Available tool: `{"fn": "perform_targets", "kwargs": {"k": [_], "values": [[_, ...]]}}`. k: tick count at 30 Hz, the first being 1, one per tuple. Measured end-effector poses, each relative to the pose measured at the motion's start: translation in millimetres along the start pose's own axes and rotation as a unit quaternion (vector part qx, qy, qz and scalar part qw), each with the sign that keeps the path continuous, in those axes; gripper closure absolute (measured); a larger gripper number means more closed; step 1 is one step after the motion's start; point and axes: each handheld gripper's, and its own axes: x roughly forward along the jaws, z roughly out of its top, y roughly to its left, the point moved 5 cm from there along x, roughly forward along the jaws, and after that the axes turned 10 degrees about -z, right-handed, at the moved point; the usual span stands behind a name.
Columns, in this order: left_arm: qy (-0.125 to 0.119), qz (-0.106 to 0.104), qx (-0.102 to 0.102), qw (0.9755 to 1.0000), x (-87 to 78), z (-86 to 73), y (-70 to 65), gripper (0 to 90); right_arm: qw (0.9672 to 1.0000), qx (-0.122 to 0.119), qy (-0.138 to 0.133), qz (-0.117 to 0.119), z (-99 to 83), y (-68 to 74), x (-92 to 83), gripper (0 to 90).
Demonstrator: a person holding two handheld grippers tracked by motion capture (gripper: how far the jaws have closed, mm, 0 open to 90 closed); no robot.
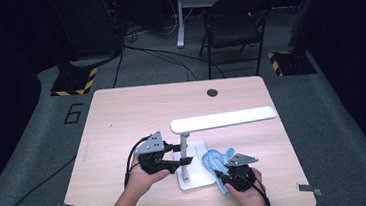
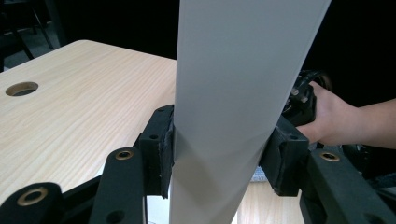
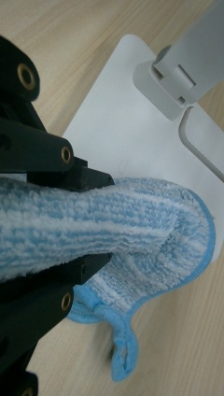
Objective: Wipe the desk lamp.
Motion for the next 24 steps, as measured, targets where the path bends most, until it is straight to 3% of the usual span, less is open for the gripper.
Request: {"fn": "perform_targets", "kwargs": {"k": [4,9,17,24], "values": [[0.0,-0.001,0.0,1.0,-0.4,-0.7,-0.2,51.2,1.0,-0.003,-0.006,0.005,4.8,-4.0,9.9,67.4],[-0.003,-0.002,0.002,1.0,-0.2,-1.2,0.4,51.3,0.9998,0.017,-0.007,0.006,11.4,-9.0,19.9,67.5],[-0.006,-0.007,0.002,1.0,0.2,-2.0,0.1,51.4,0.9992,0.034,-0.007,-0.021,32.5,-16.2,44.1,67.5],[0.0,-0.009,0.006,0.9999,-0.7,-2.0,0.3,51.7,0.998,0.047,-0.002,-0.041,64.1,-26.2,78.1,67.3]]}}
